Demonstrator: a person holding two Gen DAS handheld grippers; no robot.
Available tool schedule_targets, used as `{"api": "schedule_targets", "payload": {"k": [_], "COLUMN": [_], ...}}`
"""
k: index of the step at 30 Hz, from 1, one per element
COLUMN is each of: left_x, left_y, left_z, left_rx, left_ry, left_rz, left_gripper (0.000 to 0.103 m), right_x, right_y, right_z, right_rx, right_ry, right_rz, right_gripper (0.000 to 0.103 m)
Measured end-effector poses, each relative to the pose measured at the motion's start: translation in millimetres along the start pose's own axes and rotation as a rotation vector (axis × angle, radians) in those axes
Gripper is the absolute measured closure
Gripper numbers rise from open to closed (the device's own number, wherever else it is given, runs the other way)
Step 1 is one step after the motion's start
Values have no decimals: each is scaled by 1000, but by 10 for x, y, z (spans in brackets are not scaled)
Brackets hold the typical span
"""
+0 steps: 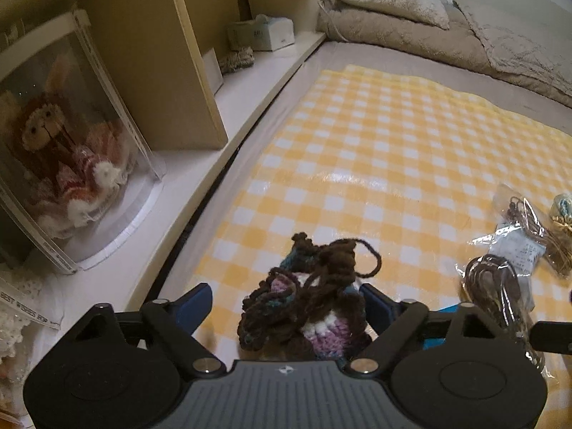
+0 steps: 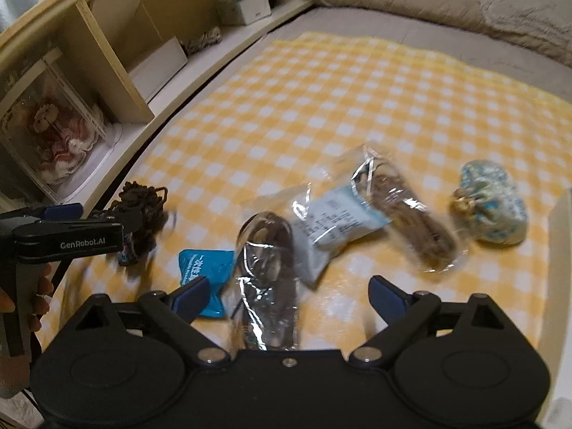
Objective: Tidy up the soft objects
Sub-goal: 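Grasp the brown knitted pouch with the left gripper while the right gripper grasps the bagged dark cable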
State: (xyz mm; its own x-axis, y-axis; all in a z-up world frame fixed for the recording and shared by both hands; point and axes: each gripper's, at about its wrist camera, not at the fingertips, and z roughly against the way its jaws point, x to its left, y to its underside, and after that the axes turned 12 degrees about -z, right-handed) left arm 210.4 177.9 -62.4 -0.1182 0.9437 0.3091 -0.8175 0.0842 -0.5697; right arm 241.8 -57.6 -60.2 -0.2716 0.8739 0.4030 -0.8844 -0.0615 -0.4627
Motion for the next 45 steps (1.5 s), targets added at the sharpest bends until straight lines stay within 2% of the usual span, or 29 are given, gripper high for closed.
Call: {"api": "schedule_targets", "payload": {"k": [8,10,15,17,19,27,35,45], "left_x": [-24,-38,-51,-46,-42,-9,-11,-358], "left_y": [-12,-15,-14,-8,-6,10,-62,-314], "left_z": [-122,-143,-156,-145,-123,8,255,517], "left_rx": [23,31,36,35,33,21,-40,-108], "left_ry": [19,26,38,39,41,54,94,165], "left_rz": [-6,-5,-8,-3,-4,18,64,62], "left_gripper": [29,37,46,50,54,58,58,58], "right_x": [99,116,110,106,103,120,71,-204], "right_y": [28,39,65,68,61,42,-20,-125], "right_z": [-304,-351,-454,-449,-437,-318,-6,442], "right_rx": [68,79,121,119,120,100,35,-57], "right_ry": [-1,-1,0,0,-12,-18,-32,-35], "right_rz": [1,8,11,29,42,84,111,75], "right_gripper": [18,21,29,35,47,65,67,67]}}
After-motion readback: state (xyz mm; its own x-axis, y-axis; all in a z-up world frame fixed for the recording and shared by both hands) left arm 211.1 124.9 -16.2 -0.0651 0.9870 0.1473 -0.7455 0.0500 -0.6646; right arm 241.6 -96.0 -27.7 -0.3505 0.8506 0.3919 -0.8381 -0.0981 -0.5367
